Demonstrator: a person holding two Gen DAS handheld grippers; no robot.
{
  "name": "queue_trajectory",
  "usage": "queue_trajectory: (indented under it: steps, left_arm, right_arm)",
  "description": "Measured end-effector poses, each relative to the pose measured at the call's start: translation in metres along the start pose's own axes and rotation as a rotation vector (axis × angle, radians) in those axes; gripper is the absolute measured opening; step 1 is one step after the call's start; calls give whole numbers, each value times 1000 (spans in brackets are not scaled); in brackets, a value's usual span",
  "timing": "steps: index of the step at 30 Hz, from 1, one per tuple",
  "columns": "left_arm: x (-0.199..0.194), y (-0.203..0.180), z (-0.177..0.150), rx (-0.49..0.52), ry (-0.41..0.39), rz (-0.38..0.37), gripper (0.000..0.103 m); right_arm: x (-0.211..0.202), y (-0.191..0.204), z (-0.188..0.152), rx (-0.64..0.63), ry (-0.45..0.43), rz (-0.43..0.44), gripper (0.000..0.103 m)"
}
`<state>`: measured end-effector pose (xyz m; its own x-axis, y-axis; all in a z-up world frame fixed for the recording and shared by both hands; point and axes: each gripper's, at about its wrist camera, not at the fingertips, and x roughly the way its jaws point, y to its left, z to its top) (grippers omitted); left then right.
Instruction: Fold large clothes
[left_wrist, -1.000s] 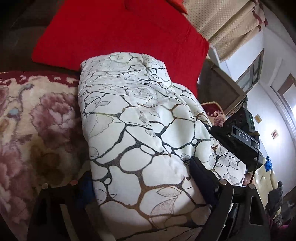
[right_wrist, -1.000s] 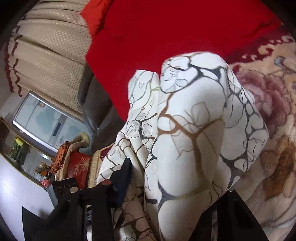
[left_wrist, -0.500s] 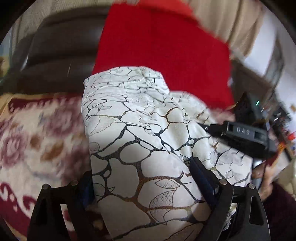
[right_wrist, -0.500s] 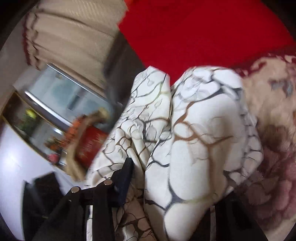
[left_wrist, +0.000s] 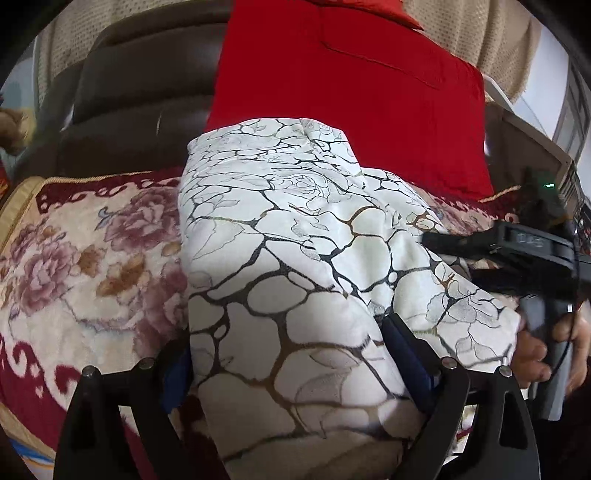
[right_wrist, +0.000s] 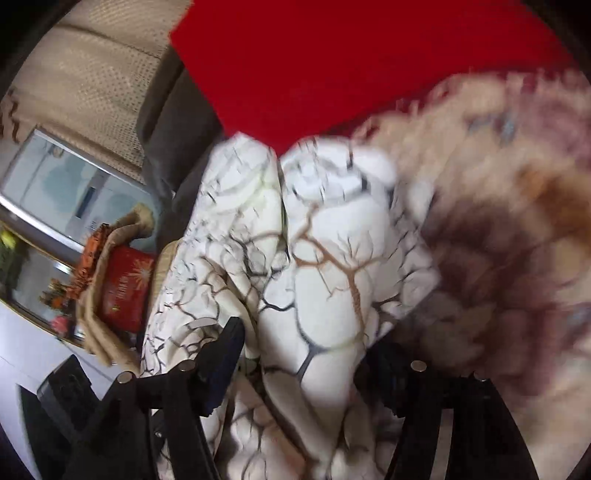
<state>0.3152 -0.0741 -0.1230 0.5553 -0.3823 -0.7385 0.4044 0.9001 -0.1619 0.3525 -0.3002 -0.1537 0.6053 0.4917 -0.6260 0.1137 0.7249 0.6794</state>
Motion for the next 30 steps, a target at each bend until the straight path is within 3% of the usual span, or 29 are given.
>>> queue_trajectory:
  steps: [4, 8, 13, 19, 22, 25, 30]
  left_arm:
    - [-23, 2, -3, 3, -42, 5, 93]
    - [-49, -4, -5, 58, -108, 118, 93]
    - [-69, 0, -12, 53, -143, 221, 93]
    - [-67, 16, -23, 28, -128, 313, 93]
    - [-56, 21, -24, 11, -102, 312, 94]
    - [-48, 22, -25, 12, -83, 308, 94]
    - [-49, 23, -24, 22, -98, 322, 94]
  right_arm:
    - [-48, 19, 0, -111, -149, -145, 70]
    - [-70, 47, -1, -174, -215, -107, 67]
    - [-64, 90, -22, -288, -201, -91, 63]
    - [-37, 103, -33, -292, -140, -101, 63]
    - [0, 86, -41, -272, -52, -217, 63]
    - [20, 57, -51, -187, -14, -194, 62]
    - [0, 76, -34, -220, -36, -197, 62]
